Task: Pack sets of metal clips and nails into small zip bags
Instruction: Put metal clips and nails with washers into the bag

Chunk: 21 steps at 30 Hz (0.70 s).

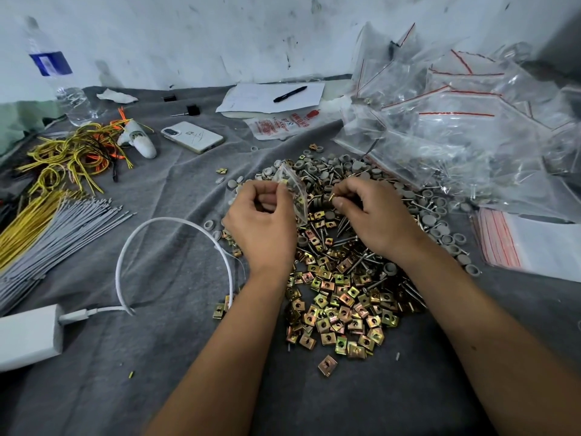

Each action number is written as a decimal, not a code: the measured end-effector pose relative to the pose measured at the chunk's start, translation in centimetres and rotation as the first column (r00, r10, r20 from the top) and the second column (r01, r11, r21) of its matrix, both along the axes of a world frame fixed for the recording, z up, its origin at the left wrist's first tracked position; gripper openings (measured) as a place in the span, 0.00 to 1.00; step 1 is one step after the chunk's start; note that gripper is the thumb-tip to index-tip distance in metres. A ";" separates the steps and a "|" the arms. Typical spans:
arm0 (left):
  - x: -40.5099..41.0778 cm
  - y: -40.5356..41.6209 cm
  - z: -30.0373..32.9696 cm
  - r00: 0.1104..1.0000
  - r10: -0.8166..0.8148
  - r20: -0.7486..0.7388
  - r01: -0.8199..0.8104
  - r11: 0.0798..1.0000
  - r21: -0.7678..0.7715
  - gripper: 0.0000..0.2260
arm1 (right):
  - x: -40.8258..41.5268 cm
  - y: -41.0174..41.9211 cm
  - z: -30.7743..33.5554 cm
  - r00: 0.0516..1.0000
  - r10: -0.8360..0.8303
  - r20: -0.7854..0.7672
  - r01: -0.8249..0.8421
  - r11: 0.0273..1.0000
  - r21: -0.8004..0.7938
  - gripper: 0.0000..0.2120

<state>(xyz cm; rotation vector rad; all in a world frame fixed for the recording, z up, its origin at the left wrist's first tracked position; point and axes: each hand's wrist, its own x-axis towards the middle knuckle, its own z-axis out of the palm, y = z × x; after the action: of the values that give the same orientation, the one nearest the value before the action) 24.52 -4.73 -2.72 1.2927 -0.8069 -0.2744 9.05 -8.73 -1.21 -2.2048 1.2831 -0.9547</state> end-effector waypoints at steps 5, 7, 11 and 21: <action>0.0 0.0 -0.1 1.000 0.002 -0.006 -0.001 1.000 0.007 0.09 | -0.1 -0.5 -0.5 0.977 -0.085 -0.198 0.081 0.996 -0.028 0.06; 0.1 0.0 -0.1 1.000 -0.003 -0.008 0.003 1.000 0.009 0.09 | -0.2 -0.5 -0.6 0.971 -0.102 -0.215 0.098 0.995 -0.030 0.07; 0.0 0.0 -0.1 1.000 -0.005 -0.003 0.005 1.000 0.012 0.08 | -0.3 -0.4 -0.5 0.966 -0.093 -0.240 0.090 0.996 -0.023 0.09; 0.1 0.1 -0.1 1.000 -0.002 0.018 0.002 1.000 0.026 0.10 | -0.3 0.1 -0.2 0.952 -0.042 -0.303 0.033 0.999 -0.035 0.14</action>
<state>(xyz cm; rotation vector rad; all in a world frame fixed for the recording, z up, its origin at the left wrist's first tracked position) 24.60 -4.67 -2.80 1.3203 -0.8222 -0.2762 8.77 -8.67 -1.42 -2.4289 1.4563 -0.6665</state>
